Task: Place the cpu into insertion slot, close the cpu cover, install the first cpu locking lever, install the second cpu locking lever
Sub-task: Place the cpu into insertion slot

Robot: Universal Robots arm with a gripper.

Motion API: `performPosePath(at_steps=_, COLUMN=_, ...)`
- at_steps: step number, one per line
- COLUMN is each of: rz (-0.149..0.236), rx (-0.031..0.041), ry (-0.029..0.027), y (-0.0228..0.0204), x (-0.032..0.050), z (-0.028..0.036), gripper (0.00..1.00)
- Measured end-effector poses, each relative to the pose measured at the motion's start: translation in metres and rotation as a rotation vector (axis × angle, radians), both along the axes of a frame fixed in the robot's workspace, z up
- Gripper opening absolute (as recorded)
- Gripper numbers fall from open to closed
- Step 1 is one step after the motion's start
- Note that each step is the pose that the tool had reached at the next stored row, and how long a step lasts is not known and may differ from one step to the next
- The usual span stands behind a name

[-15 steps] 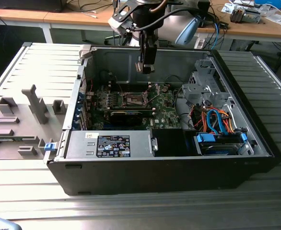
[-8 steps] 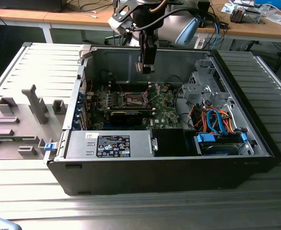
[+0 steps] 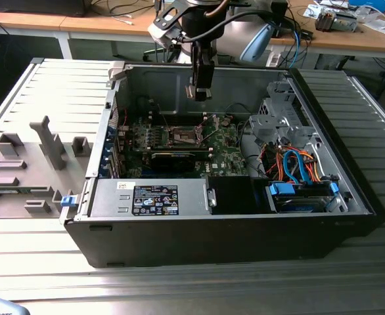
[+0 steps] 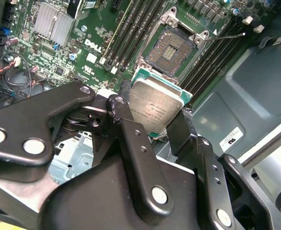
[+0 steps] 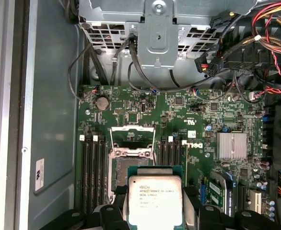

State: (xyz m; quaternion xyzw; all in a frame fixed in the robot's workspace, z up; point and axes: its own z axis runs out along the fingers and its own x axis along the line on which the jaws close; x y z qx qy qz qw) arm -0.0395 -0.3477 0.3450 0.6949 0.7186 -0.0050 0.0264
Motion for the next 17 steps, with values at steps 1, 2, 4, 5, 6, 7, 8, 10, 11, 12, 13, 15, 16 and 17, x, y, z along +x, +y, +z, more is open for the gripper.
performPosePath(at_steps=1, rz=-0.001, rx=0.0000, ry=0.0001, y=0.0000, x=0.0000, z=0.0000, gripper=0.55)
performPosePath(at_steps=2, rz=-0.002, rx=0.0000, ry=0.0000, y=0.0000, x=0.0000, z=0.0000, gripper=0.55)
performPosePath(at_steps=4, rz=-0.003, rx=0.0000, ry=0.0000, y=0.0000, x=0.0000, z=0.0000, gripper=0.55)
performPosePath(at_steps=5, rz=-0.004, rx=0.0001, ry=0.0000, y=0.0000, x=0.0000, z=0.0000, gripper=0.55)
performPosePath(at_steps=6, rz=-0.005, rx=0.0000, ry=0.0000, y=0.0000, x=0.0000, z=0.0000, gripper=0.55)
performPosePath(at_steps=7, rz=-0.006, rx=0.0000, ry=0.0000, y=0.0000, x=0.0000, z=0.0000, gripper=0.55)
performPosePath(at_steps=8, rz=-0.006, rx=0.0000, ry=0.0000, y=0.0000, x=0.0000, z=0.0000, gripper=0.55)
performPosePath(at_steps=10, rz=-0.008, rx=0.0000, ry=0.0000, y=0.0000, x=0.0000, z=0.0000, gripper=0.55)
performPosePath(at_steps=11, rz=-0.009, rx=0.0000, ry=0.0000, y=0.0000, x=0.0000, z=0.0000, gripper=0.55)
performPosePath(at_steps=12, rz=-0.009, rx=0.0000, ry=0.0000, y=0.0000, x=0.0000, z=0.0000, gripper=0.55)
performPosePath(at_steps=13, rz=-0.010, rx=0.0000, ry=0.0000, y=0.0000, x=0.0000, z=0.0000, gripper=0.55)
performPosePath(at_steps=15, rz=-0.012, rx=0.0000, ry=0.0000, y=0.0000, x=0.0000, z=0.0000, gripper=0.55)
performPosePath(at_steps=16, rz=-0.013, rx=0.0000, ry=0.0000, y=0.0000, x=0.0000, z=0.0000, gripper=0.55)
performPosePath(at_steps=17, rz=-0.013, rx=0.0000, ry=0.0000, y=0.0000, x=0.0000, z=0.0000, gripper=0.55)
